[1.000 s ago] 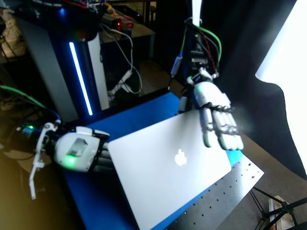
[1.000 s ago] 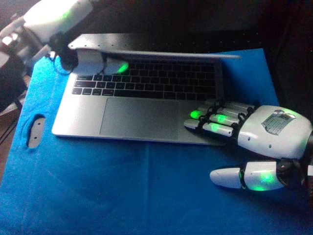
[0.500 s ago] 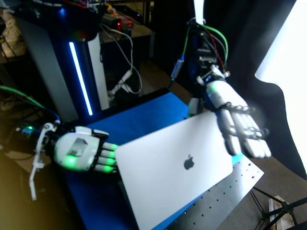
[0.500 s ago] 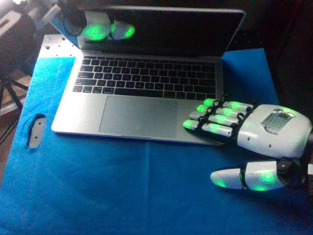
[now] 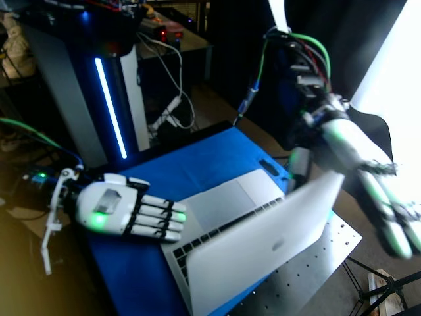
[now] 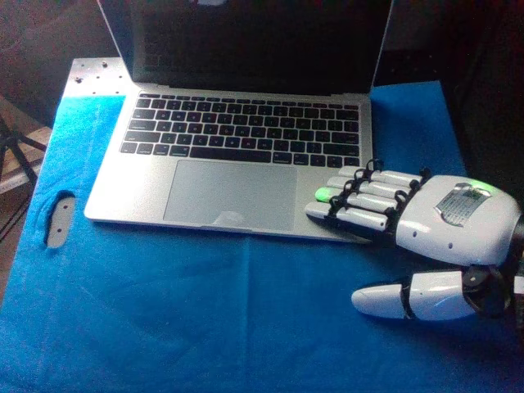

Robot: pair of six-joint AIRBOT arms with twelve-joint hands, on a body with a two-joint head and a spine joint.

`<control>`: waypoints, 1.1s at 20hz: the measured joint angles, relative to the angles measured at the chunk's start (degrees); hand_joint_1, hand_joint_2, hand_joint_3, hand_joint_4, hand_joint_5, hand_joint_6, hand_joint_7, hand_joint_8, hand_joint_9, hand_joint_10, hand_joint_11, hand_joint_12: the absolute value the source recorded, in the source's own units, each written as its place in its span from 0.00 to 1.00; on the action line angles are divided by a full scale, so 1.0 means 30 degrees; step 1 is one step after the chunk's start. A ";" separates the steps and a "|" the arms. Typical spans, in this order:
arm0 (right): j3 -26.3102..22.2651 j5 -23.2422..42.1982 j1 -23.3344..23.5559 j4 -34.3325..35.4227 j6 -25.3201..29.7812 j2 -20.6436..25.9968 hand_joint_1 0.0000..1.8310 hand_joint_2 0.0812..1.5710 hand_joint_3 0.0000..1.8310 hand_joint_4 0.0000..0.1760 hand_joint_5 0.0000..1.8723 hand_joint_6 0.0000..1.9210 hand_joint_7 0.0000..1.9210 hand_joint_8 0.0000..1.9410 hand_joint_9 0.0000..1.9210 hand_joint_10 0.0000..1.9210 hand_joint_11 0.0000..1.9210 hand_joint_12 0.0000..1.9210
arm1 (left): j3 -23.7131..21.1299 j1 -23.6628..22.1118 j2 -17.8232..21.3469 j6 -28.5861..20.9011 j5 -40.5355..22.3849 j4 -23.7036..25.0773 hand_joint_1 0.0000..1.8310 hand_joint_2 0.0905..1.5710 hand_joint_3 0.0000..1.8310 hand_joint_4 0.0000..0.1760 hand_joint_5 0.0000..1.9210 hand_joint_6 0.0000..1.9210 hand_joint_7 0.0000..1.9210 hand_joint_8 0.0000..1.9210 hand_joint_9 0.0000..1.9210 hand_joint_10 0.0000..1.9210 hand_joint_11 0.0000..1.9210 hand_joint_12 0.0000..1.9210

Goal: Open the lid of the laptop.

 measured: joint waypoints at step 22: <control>0.1821 0.0576 0.0670 -0.3089 0.3803 -0.1362 0.00 0.80 0.00 0.00 0.00 0.00 0.00 0.00 0.00 0.00 0.00 0.00 | 0.5442 -0.2514 -0.1814 0.0321 0.4801 -0.0517 0.44 0.66 0.00 1.00 0.00 0.00 0.00 0.00 0.00 0.00 0.00 0.00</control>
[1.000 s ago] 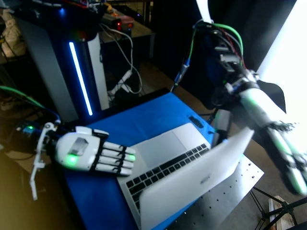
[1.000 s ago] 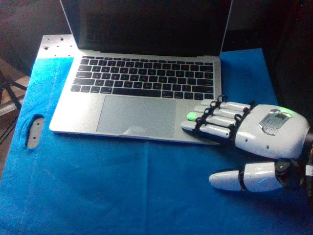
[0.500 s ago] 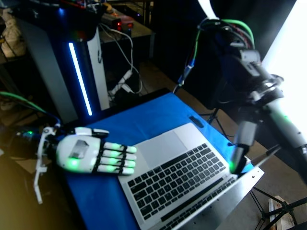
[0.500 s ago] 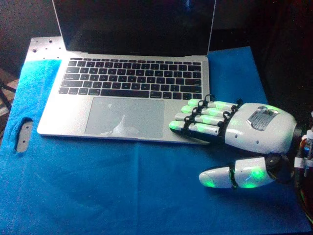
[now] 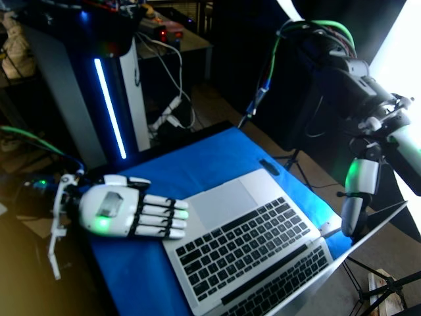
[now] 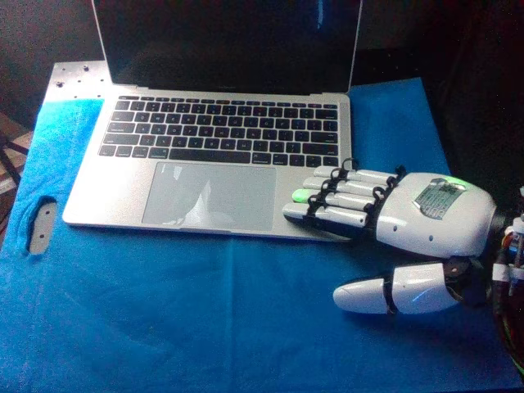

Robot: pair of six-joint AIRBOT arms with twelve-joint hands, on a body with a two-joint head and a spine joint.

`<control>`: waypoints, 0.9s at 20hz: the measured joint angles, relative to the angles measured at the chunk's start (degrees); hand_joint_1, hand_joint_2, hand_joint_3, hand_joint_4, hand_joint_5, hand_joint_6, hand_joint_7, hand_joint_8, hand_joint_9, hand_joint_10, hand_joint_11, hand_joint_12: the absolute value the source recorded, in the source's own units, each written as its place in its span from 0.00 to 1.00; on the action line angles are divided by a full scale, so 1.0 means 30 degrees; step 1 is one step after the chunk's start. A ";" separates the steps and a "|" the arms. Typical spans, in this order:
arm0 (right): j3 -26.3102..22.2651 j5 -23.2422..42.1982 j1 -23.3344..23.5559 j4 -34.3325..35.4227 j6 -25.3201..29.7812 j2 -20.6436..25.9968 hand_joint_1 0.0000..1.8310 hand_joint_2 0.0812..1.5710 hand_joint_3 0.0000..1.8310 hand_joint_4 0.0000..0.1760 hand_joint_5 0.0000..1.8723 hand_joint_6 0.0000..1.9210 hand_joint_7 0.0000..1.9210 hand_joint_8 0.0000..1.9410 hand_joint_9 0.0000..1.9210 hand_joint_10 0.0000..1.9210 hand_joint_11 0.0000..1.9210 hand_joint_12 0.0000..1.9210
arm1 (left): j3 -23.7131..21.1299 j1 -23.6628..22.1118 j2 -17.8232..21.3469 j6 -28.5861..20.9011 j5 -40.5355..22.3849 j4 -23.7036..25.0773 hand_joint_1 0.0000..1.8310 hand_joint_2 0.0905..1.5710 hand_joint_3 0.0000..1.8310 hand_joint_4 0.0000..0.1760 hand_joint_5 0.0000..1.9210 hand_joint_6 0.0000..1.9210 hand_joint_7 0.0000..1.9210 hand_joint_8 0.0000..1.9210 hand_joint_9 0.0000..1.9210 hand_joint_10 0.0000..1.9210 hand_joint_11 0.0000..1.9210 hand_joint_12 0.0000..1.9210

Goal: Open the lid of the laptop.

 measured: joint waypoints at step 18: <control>-0.2645 0.5355 -0.0517 0.7300 -0.2586 0.3942 0.00 0.77 0.00 0.20 0.00 0.00 0.00 0.00 0.00 0.00 0.00 0.00 | -1.3005 0.9449 0.8633 -0.6003 -1.4404 0.2951 0.38 0.57 0.00 1.00 0.00 0.00 0.00 0.00 0.00 0.00 0.00 0.00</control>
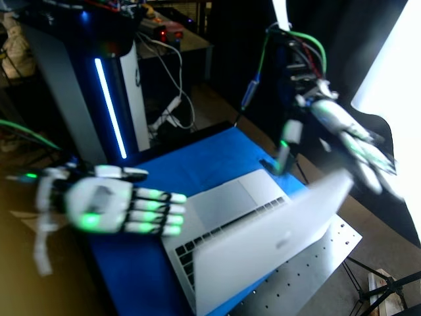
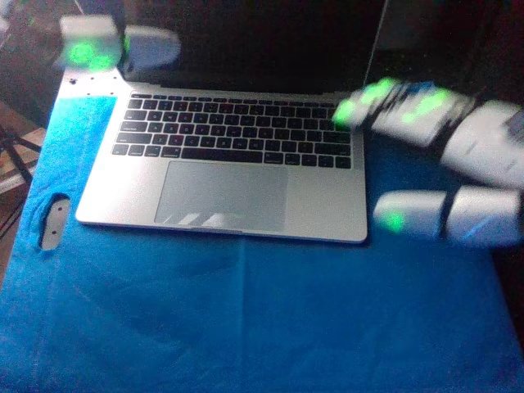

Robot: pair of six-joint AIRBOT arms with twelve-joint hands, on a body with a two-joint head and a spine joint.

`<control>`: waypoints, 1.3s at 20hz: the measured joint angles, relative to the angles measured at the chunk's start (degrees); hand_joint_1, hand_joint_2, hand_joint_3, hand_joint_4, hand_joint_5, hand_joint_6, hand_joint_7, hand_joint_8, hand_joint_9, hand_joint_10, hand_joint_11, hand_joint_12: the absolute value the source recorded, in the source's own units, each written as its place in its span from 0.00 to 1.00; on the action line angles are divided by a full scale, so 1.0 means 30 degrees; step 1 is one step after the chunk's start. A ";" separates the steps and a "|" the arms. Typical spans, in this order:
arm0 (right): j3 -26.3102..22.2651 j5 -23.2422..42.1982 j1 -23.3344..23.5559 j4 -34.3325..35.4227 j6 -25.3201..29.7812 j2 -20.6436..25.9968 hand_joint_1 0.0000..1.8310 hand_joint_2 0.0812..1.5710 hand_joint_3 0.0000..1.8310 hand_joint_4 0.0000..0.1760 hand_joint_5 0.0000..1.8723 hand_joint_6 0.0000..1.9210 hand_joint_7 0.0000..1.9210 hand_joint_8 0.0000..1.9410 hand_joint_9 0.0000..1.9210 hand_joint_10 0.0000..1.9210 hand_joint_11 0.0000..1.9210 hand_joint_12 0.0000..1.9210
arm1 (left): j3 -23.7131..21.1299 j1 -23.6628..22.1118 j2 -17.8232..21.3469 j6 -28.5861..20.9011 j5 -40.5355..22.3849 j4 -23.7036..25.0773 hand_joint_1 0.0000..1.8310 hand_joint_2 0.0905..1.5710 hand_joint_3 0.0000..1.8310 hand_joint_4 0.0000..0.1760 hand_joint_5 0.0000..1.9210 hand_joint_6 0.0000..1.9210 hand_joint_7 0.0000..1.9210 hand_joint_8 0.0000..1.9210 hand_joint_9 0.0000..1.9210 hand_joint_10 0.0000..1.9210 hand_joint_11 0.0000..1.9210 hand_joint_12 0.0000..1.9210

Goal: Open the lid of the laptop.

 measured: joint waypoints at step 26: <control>0.1056 -0.3147 0.0248 -0.5850 0.2106 -0.3555 0.00 0.82 0.00 0.00 0.00 0.00 0.00 0.00 0.00 0.00 0.00 0.00 | 0.3140 -0.4889 -0.2477 0.3483 0.5559 0.0860 0.34 0.59 0.00 1.00 0.00 0.00 0.00 0.00 0.00 0.00 0.00 0.00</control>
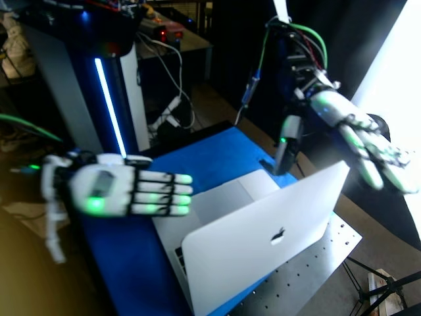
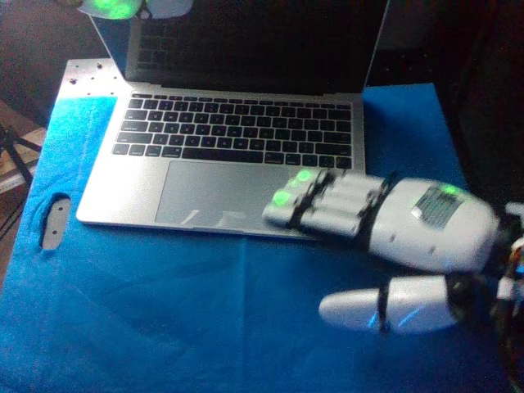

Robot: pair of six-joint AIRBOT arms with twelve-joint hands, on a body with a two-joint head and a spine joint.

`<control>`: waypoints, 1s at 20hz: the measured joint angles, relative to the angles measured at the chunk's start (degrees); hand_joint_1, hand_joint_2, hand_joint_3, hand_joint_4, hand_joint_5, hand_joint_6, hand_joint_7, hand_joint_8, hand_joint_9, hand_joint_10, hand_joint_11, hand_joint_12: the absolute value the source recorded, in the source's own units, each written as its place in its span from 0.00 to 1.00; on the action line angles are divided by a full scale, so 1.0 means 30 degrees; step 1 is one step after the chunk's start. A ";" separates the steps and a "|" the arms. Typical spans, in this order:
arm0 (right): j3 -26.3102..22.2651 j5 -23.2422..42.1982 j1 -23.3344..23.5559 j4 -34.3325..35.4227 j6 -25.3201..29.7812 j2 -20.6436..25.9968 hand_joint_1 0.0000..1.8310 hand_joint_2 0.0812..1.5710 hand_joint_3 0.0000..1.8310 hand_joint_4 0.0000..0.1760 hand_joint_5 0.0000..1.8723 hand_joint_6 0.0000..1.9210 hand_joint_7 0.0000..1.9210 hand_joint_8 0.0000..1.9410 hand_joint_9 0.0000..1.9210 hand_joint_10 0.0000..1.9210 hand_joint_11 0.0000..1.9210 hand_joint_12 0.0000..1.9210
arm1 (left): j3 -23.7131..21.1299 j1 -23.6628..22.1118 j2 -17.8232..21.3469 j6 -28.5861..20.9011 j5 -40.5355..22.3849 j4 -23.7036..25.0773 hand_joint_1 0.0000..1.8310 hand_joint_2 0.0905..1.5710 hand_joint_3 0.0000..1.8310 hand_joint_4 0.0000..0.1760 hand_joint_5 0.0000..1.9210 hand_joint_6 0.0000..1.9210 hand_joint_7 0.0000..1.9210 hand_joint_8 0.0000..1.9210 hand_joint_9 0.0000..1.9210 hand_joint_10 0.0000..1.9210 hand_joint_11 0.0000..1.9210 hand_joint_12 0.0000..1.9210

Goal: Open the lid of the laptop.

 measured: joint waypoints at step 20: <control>0.2280 -0.3446 0.1639 -0.0044 -0.0022 -0.1020 0.00 0.76 0.00 0.00 0.00 0.00 0.00 0.00 0.00 0.00 0.00 0.00 | 0.1872 -0.0933 -0.1523 0.0313 0.3038 0.0736 0.29 0.59 0.00 1.00 0.00 0.00 0.00 0.00 0.00 0.00 0.00 0.00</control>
